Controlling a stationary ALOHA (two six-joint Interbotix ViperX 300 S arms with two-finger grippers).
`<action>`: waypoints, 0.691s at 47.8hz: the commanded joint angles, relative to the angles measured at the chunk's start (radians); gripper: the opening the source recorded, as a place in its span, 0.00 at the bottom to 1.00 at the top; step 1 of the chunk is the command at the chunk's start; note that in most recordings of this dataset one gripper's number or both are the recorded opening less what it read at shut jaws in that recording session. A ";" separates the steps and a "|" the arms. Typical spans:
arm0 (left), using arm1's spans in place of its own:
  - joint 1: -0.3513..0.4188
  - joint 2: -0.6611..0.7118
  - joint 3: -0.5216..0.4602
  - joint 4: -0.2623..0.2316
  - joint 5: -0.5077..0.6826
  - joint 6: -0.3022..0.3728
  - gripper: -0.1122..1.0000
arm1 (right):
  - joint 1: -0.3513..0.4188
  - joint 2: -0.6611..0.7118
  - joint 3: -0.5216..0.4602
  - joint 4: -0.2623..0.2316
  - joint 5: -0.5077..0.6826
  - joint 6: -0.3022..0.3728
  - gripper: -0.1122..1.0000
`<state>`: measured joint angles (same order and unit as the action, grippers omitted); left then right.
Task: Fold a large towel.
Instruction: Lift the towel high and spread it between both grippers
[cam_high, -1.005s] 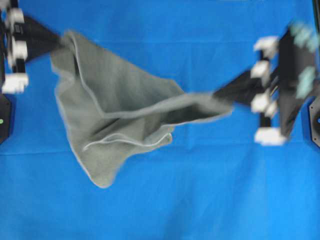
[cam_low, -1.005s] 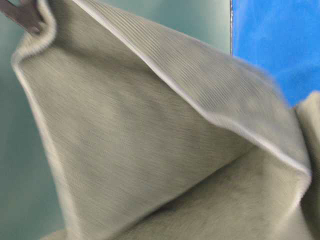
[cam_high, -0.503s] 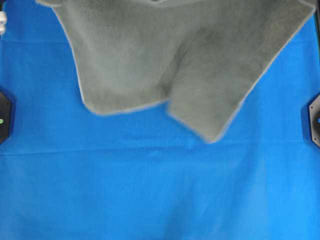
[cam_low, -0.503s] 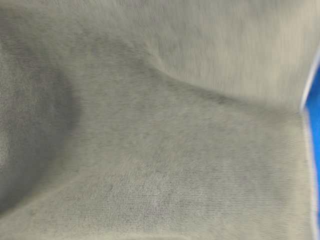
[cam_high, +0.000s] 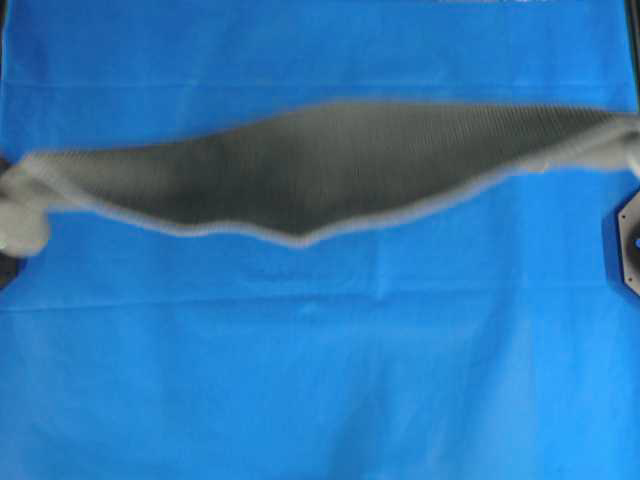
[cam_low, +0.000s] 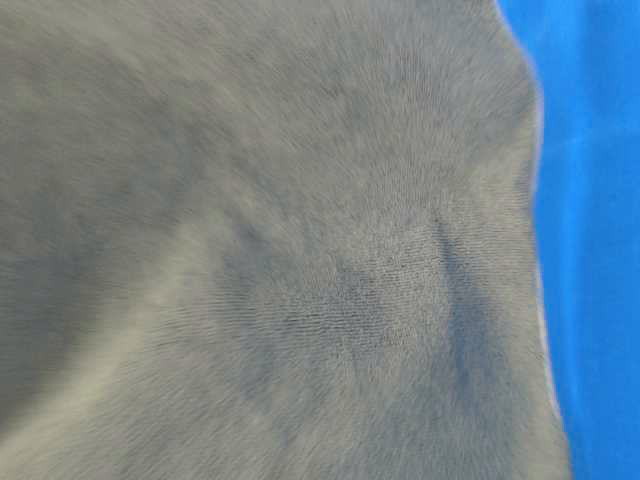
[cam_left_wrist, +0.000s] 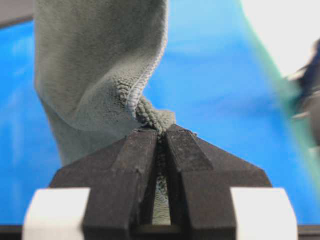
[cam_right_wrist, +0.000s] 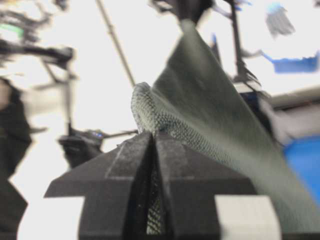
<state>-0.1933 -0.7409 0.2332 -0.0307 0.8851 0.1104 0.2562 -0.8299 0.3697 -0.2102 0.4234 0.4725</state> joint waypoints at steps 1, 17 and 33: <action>-0.031 0.011 -0.066 0.002 -0.003 -0.040 0.11 | 0.031 0.006 -0.038 -0.031 -0.032 0.000 0.12; 0.074 0.008 -0.104 0.015 0.066 -0.075 0.11 | 0.011 0.003 -0.034 -0.123 0.052 0.008 0.12; 0.500 0.106 0.046 0.014 0.124 0.124 0.11 | -0.304 0.055 0.114 -0.256 0.304 0.153 0.12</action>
<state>0.2408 -0.6565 0.2516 -0.0123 1.0232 0.2102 0.0153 -0.7946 0.4633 -0.4387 0.6888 0.6075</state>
